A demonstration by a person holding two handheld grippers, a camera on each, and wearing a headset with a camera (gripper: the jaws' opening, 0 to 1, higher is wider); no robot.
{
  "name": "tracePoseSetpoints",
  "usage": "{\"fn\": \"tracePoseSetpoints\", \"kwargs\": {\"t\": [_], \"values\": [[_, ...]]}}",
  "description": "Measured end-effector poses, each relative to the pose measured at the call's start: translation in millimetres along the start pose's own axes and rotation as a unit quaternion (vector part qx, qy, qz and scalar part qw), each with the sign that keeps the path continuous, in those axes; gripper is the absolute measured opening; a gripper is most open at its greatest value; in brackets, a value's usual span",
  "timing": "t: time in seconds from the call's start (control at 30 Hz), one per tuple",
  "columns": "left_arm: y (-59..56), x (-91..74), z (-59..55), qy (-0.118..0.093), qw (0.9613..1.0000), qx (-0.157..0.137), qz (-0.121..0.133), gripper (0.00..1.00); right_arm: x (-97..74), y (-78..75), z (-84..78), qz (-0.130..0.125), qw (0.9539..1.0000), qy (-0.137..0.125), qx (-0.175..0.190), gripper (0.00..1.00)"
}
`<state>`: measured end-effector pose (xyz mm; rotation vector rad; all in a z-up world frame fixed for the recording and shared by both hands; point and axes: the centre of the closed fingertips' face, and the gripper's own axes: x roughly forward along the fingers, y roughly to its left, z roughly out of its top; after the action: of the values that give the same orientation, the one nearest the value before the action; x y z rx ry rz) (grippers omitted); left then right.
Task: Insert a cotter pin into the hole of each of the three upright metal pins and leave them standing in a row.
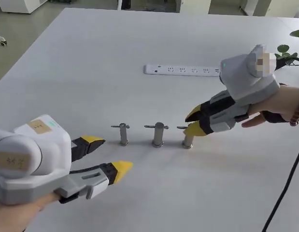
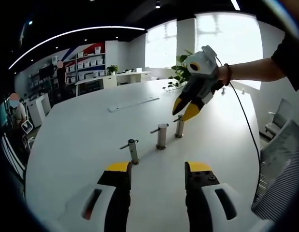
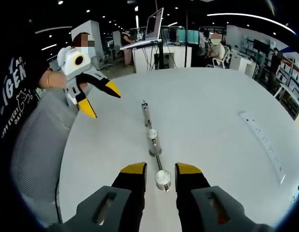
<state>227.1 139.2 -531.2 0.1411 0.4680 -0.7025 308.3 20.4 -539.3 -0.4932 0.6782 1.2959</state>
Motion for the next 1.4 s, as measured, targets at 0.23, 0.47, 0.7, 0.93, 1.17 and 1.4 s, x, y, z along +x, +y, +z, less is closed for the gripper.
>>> {"fn": "tracePoseSetpoints", "kwargs": {"t": [0.23, 0.47, 0.7, 0.93, 1.17, 1.4], "values": [[0.8, -1.4, 4.2, 0.000, 1.0000, -0.008, 0.004, 0.44, -13.9, 2.9, 6.1, -0.045, 0.9974, -0.020, 0.053, 0.36], [5.1, -8.3, 5.4, 0.007, 0.9998, -0.013, 0.016, 0.51, -26.0, 18.7, 1.5, -0.085, 0.9911, -0.030, 0.097, 0.53], [5.6, -17.7, 9.1, 0.005, 0.9995, -0.023, 0.022, 0.58, -38.2, 34.6, 4.6, -0.127, 0.9780, -0.068, 0.151, 0.65], [3.3, -23.2, 14.7, -0.004, 0.9988, -0.036, 0.034, 0.62, -40.8, 49.8, -0.7, -0.153, 0.9694, -0.074, 0.177, 0.73], [-1.5, -33.4, 16.2, -0.001, 0.9983, -0.038, 0.045, 0.67, -46.4, 68.3, -6.7, -0.171, 0.9579, -0.089, 0.213, 0.82], [-2.5, -43.2, 14.3, 0.003, 0.9970, -0.047, 0.062, 0.73, -57.7, 81.0, -4.6, -0.192, 0.9485, -0.120, 0.221, 0.89]]}}
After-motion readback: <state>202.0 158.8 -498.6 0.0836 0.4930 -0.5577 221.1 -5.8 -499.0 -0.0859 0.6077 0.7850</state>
